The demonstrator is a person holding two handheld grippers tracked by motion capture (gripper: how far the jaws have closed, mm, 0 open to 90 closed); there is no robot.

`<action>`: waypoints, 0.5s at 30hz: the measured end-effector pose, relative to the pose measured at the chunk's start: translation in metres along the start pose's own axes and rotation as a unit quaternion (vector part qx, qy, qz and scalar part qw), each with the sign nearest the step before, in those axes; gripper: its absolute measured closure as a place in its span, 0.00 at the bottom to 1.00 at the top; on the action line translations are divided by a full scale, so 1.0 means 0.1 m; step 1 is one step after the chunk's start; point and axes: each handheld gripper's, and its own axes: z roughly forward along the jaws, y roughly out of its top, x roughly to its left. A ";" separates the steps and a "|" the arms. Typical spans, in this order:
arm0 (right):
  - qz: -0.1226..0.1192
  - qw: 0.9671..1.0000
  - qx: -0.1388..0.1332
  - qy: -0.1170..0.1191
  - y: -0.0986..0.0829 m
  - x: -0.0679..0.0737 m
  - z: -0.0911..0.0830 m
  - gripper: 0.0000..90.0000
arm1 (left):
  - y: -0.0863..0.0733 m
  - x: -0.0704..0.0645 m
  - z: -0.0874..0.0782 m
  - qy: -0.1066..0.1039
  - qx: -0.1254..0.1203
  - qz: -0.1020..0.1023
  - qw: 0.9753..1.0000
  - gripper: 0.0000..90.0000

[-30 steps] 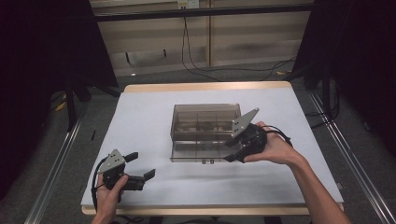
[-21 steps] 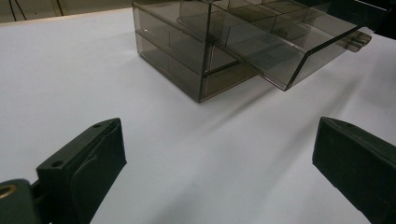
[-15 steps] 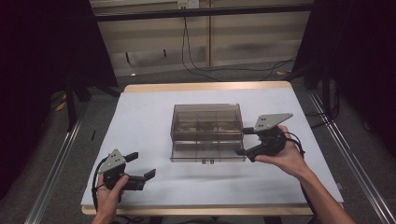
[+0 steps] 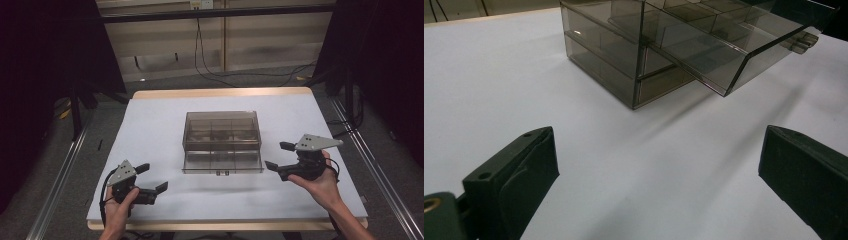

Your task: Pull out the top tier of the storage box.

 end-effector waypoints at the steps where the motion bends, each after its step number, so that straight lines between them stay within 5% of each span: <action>1: 0.006 1.000 -0.001 0.001 -0.03 0.00 -0.01 0.22 | 0.00 0.00 0.00 0.000 0.001 0.001 1.000 0.03; 10: 0.034 0.999 0.001 -0.025 -0.32 0.04 -0.12 0.22 | 0.01 -0.01 -0.02 -0.002 -0.007 0.003 1.000 0.03; 15: 0.030 0.999 0.012 -0.035 -0.42 0.10 -0.12 0.22 | 0.01 -0.01 -0.04 -0.002 -0.007 0.005 1.000 0.03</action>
